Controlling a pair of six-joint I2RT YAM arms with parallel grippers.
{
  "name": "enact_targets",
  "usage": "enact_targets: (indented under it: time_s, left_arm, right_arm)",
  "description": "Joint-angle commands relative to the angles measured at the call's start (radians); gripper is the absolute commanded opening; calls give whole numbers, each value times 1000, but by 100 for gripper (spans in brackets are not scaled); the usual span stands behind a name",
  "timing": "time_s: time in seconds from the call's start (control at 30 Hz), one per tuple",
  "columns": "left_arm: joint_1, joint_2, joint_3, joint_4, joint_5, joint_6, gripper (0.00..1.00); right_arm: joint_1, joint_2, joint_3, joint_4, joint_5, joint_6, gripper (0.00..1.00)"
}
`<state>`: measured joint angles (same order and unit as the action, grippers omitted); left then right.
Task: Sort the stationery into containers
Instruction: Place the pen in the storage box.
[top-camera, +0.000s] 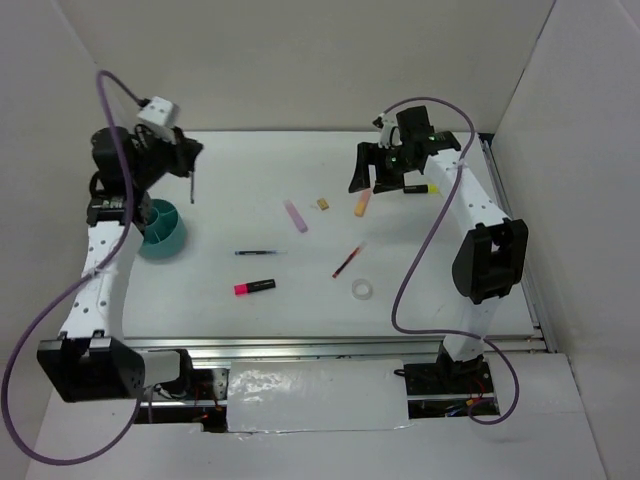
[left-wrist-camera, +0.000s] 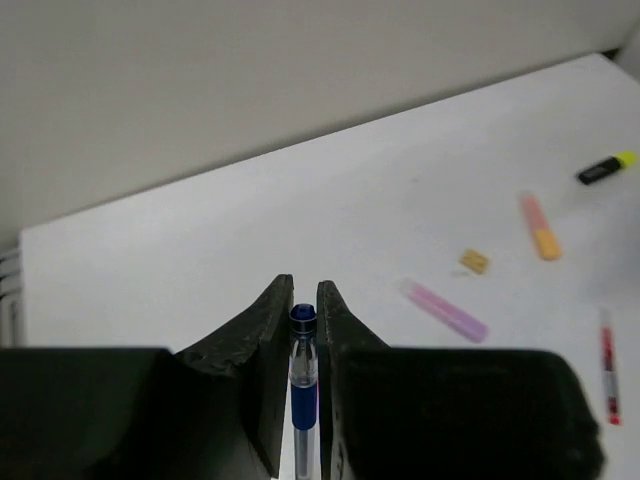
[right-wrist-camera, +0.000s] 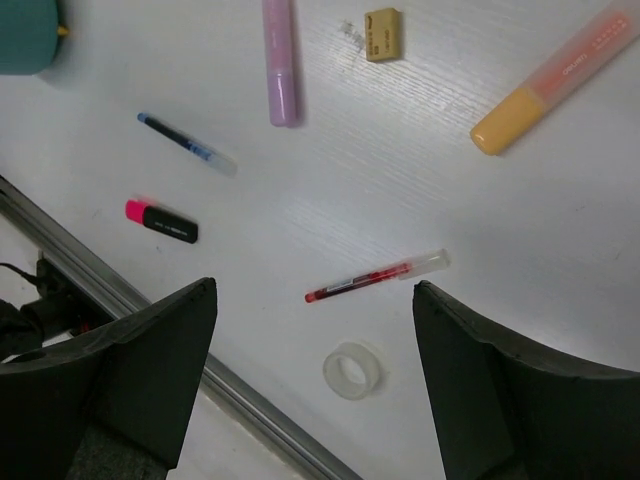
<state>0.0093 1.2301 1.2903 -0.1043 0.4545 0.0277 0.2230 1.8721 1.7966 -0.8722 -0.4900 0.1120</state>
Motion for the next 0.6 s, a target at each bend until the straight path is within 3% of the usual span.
enact_targets:
  time_s: [0.0,0.13,0.3,0.57]
  left_arm:
    - [203,46,0,156,225,-158,0]
    - [380,107,-5,245,295,-121,0]
    - [481,176,-26,351,319,-101,0]
    - [526,221,-120,460,280,-71,1]
  right_arm:
    - [9,-45,-39,45,-15,-15,85]
    - [16,-47,-80,61,-33,-14,84]
    - [21,-22,-83,50,-65,-18,83]
    - [18,-13,-103,50,-87,-28,83]
